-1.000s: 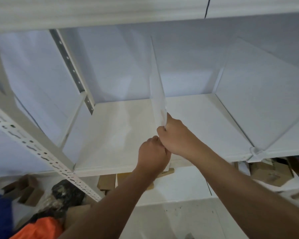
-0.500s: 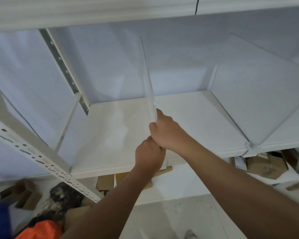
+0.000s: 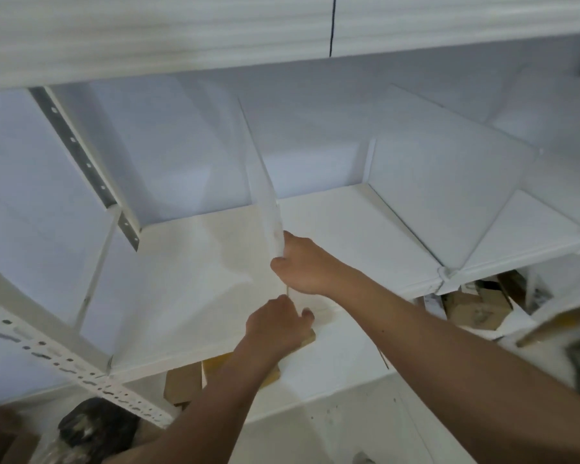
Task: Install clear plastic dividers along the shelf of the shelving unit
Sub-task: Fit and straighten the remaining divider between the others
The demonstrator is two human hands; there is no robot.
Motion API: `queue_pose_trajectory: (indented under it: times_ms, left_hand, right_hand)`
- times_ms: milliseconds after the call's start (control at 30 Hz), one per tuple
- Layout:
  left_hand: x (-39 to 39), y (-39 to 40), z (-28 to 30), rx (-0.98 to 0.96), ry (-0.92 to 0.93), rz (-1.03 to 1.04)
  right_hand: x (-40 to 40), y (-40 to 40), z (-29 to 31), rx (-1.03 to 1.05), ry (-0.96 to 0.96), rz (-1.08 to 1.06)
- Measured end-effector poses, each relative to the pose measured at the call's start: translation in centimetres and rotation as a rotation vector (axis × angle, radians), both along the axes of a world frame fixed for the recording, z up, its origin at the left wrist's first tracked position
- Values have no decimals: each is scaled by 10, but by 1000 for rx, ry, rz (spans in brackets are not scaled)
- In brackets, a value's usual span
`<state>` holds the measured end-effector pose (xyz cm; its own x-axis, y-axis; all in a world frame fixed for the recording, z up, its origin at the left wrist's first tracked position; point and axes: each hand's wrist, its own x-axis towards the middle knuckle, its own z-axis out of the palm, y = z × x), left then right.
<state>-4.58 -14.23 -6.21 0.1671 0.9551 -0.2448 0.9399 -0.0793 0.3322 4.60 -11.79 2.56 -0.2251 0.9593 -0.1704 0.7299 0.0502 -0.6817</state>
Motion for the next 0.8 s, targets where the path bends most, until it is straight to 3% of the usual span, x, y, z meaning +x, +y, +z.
queue_pose_trajectory:
  times_ms: [133,233,367,500,700,800]
  left_hand:
    - [13,2,12,-129,-113,-131]
    - [39,16,13,-42,-62,-109]
    - [61,22,12,195,-234,21]
    - [123,25,8,339,-182,132]
    - [254,28,1,-154,-38,72]
    - [303,23,6,-119,-64,56]
  right_hand:
    - [13,-4,-15,-16,-6,58]
    - [33,-3,-19,12,-32,120]
    - [83,0,-18,104,4,146]
    - [165,3,-34,48,-7,187]
    - [332,3,-56,-100,-92,170]
    - [384,10,-44,-34,-39,60]
